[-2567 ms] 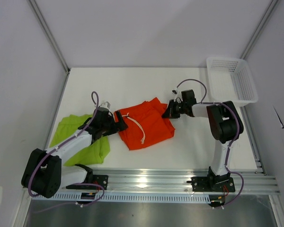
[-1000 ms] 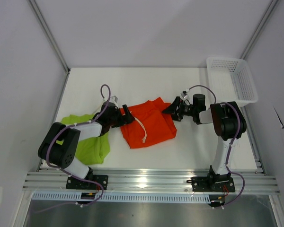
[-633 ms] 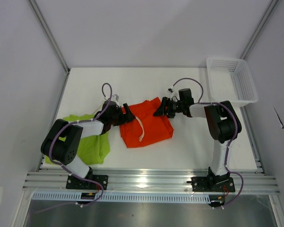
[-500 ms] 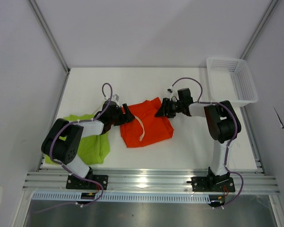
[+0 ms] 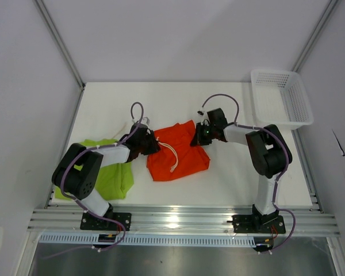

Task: Fold and stack the shorts
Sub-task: Neatly place the folded shorts to the corner

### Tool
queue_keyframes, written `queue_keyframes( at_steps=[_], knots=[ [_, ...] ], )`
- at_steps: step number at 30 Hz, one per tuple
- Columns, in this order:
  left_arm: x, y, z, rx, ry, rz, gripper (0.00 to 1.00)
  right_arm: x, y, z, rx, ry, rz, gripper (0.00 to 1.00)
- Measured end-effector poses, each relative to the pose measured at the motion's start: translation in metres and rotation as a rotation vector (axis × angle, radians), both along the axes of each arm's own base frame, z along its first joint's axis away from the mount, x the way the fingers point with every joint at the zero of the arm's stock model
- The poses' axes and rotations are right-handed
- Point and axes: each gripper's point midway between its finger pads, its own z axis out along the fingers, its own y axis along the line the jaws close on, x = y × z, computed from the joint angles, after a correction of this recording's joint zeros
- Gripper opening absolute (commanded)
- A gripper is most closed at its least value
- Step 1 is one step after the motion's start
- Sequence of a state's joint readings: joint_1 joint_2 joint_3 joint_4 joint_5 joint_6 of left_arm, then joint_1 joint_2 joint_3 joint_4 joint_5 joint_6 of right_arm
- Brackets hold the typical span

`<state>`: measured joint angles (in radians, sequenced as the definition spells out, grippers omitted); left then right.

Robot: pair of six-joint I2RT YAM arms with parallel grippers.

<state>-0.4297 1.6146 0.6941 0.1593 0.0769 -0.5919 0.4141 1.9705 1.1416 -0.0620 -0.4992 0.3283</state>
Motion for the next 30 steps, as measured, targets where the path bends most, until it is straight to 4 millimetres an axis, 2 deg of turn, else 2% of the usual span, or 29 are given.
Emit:
queue_keyframes(
  at_steps=[4,7,9,13,16,19,23,25,30],
  knots=[
    [0.001,-0.002,0.007,0.088,0.021,-0.007,0.17,-0.005,0.005,0.003,-0.116,-0.013,-0.025,0.0],
    [0.005,-0.006,0.019,0.123,0.014,-0.01,0.08,-0.014,0.019,0.008,-0.231,-0.047,-0.022,0.0],
    [0.006,-0.006,0.024,0.148,0.013,-0.009,0.0,-0.028,0.034,0.012,-0.277,-0.061,-0.001,0.0],
    [-0.002,0.001,0.03,0.2,0.037,0.0,0.0,-0.056,0.052,0.018,-0.319,-0.062,0.025,0.0],
    [-0.01,0.007,0.035,0.226,0.058,0.001,0.0,-0.065,0.059,0.031,-0.315,-0.079,0.014,0.0],
    [-0.017,0.013,0.042,0.24,0.068,0.005,0.0,-0.068,0.067,0.053,-0.285,-0.123,-0.005,0.0],
    [-0.025,0.016,0.06,0.239,0.068,0.003,0.0,-0.065,0.083,0.088,-0.239,-0.195,-0.018,0.0],
    [-0.023,0.016,0.075,0.245,0.069,0.001,0.0,-0.063,0.095,0.104,-0.209,-0.224,-0.015,0.0],
    [-0.014,0.025,0.107,0.245,0.042,0.017,0.0,-0.07,0.119,0.128,-0.156,-0.262,0.004,0.0]
  ],
)
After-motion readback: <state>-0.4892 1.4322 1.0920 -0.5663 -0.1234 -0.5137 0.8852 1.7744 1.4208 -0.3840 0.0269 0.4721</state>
